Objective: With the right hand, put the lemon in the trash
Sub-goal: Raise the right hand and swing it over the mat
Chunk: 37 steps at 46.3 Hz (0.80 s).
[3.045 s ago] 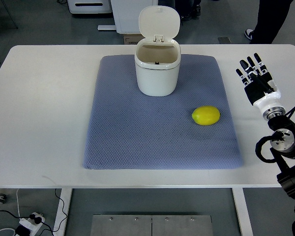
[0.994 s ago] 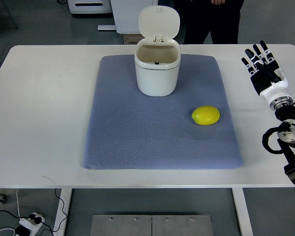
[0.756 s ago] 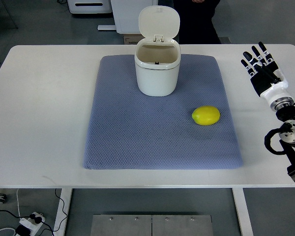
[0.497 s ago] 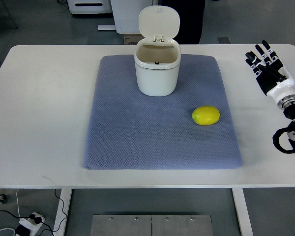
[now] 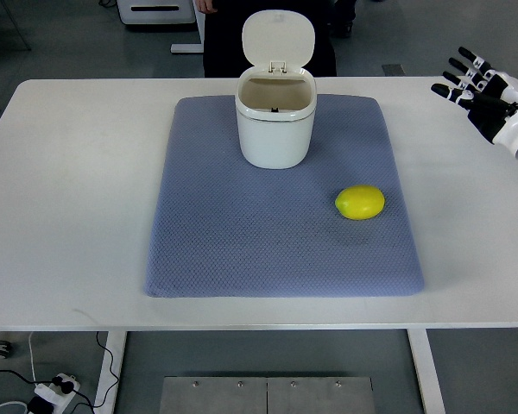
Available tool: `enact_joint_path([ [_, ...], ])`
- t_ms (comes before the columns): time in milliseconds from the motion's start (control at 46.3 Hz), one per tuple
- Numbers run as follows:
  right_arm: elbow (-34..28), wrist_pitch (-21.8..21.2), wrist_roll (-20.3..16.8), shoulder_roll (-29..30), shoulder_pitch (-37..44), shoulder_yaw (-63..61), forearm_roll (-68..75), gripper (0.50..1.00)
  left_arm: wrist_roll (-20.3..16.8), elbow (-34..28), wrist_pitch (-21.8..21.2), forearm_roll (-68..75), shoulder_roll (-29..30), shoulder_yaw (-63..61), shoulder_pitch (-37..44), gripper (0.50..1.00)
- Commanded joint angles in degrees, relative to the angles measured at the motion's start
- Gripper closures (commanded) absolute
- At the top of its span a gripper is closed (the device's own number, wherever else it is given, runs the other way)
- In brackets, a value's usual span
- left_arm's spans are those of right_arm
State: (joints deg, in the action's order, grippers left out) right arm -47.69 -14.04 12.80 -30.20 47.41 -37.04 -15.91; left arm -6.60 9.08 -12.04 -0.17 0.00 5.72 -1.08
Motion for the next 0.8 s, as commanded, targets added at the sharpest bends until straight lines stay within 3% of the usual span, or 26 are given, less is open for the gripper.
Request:
enact_joint_path([
  [0, -0.03, -2.03, 0.03, -3.19, 5.48, 9.6, 0.0, 0.5, 0.01, -0.03, 0.0, 0.0, 0.0, -0.01, 0.02, 0.5],
  [151, -0.03, -4.76, 0.12, -7.24, 12.78, 21.83, 0.09, 0.5, 0.01, -0.03, 0.0, 0.0, 0.0, -0.01, 0.02, 0.5],
  [475, -1.62, -9.86, -0.59, -9.27, 17.35, 28.6, 0.09, 0.5, 0.01, 0.06, 0.0, 0.0, 0.0, -0.01, 0.02, 0.5],
  [778, -1.62, -10.04, -0.32, -9.62, 25.97, 37.74, 0.09, 0.5, 0.01, 0.06, 0.0, 0.0, 0.0, -0.01, 0.02, 0.5],
])
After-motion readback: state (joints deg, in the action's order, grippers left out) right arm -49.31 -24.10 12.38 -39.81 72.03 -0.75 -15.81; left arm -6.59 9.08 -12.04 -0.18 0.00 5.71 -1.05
